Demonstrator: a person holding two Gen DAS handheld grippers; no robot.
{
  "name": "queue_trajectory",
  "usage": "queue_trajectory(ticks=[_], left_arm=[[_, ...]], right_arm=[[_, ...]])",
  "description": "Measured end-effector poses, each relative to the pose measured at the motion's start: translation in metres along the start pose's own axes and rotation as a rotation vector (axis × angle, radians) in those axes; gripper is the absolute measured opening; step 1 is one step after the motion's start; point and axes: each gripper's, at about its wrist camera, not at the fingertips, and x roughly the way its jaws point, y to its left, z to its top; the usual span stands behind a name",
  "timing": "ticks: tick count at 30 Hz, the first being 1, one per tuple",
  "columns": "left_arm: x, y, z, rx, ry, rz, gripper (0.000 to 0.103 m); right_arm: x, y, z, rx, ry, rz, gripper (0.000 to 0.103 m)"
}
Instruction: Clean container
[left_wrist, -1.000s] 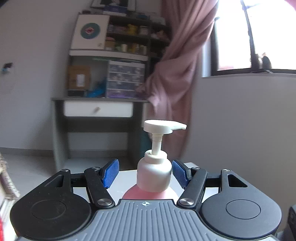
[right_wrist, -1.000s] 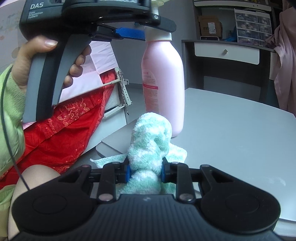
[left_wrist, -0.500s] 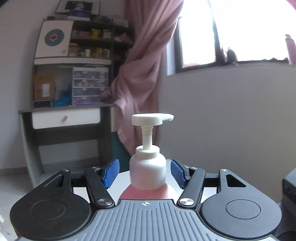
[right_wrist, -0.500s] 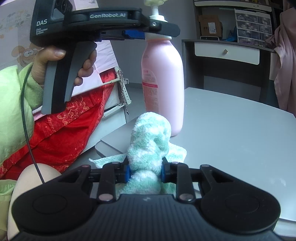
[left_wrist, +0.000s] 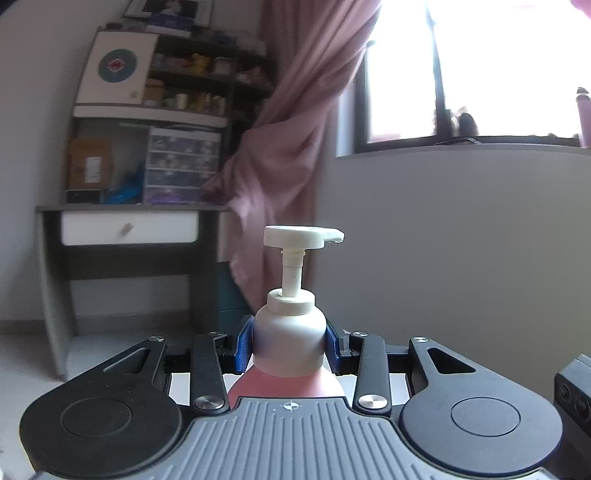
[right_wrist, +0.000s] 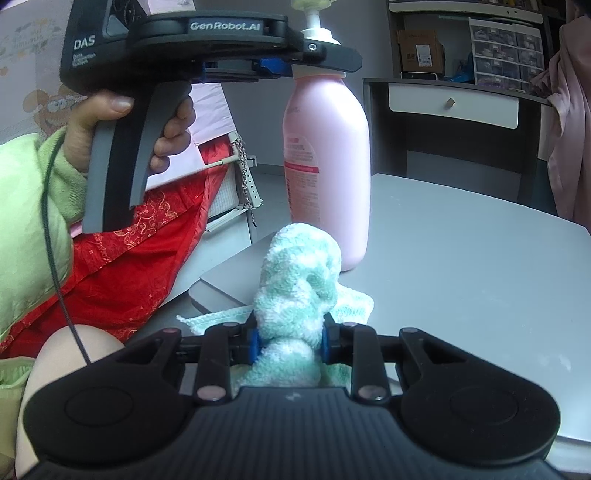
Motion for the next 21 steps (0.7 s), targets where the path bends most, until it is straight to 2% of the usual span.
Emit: queue_trajectory(ticks=[3, 5, 14, 21], left_arm=[[0.001, -0.017, -0.001, 0.021, 0.019, 0.05, 0.039], [0.0, -0.026, 0.01, 0.025, 0.033, 0.1, 0.039], [-0.007, -0.061, 0.034, -0.016, 0.082, 0.305, 0.039], [-0.019, -0.071, 0.049, -0.03, 0.098, 0.376, 0.039]], right_arm=[[0.0, 0.001, 0.0, -0.003, -0.001, -0.003, 0.028], [0.0, 0.001, 0.0, -0.001, -0.001, -0.005, 0.028], [0.001, 0.003, 0.001, 0.0, -0.005, -0.013, 0.028], [-0.004, -0.005, 0.013, 0.003, -0.04, -0.056, 0.028]])
